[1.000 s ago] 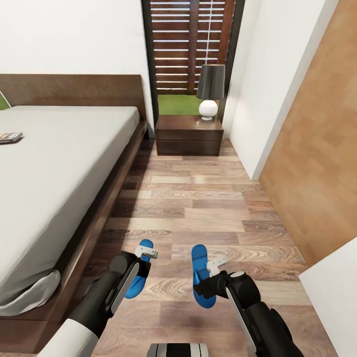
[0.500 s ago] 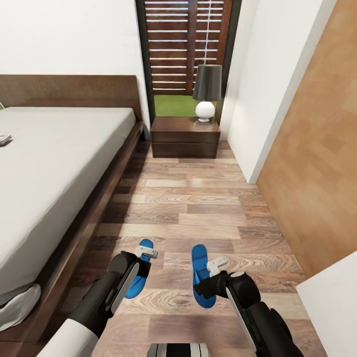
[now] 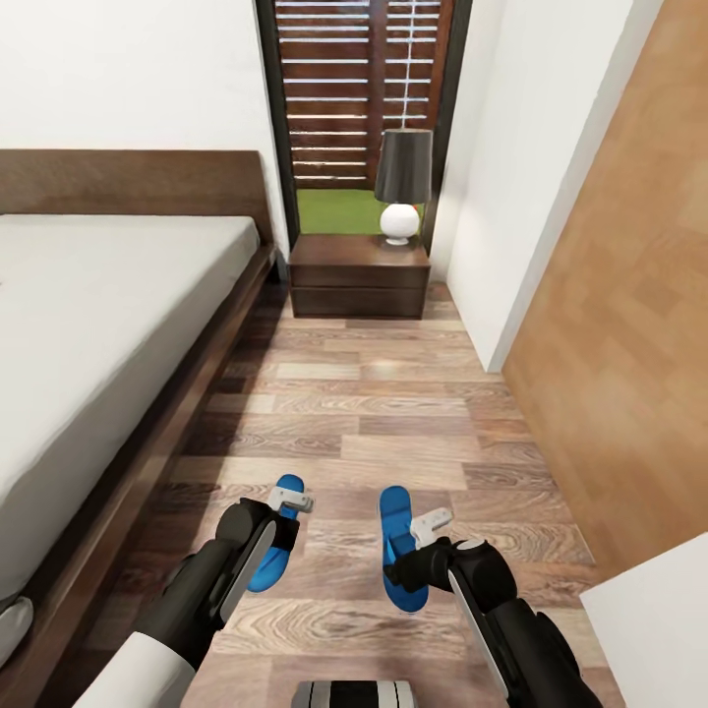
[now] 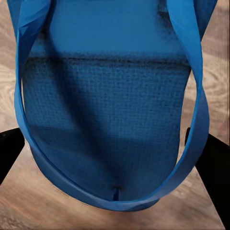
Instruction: In the bedroom, move the book from the bed onto either nightstand, and place the two sandals side by side next to the bed.
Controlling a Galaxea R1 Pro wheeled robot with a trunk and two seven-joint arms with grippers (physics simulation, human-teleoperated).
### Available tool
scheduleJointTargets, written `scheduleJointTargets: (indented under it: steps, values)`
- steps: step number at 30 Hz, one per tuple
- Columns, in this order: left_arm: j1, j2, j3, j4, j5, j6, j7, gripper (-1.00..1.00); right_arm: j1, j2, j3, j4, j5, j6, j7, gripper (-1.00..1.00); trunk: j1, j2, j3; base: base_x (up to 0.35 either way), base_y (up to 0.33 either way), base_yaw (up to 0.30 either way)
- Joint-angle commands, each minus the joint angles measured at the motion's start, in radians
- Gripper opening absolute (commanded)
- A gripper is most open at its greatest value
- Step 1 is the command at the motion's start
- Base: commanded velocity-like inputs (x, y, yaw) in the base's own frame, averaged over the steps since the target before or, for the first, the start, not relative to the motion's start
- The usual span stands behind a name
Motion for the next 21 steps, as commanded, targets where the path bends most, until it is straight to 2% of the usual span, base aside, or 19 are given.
scheduleJointTargets:
  steps: [1,10,21]
  values:
    - [-0.001,0.000,-0.001,-0.001,0.010,0.004,0.010,-1.00,0.000,0.000,0.000,-0.001,0.010,0.003,0.008,-1.00,0.000,0.000,-0.001,0.162,-0.146,0.000]
    - [-0.001,0.000,-0.001,-0.001,0.010,0.004,0.011,-1.00,0.000,0.000,0.000,-0.001,0.010,0.003,0.008,-1.00,0.000,0.000,-0.001,0.162,-0.122,0.000]
    - [-0.001,0.000,-0.001,-0.001,0.010,0.004,0.010,-1.00,0.000,0.000,0.000,-0.001,0.010,0.003,0.008,-1.00,0.000,0.000,-0.001,0.158,-0.022,0.000]
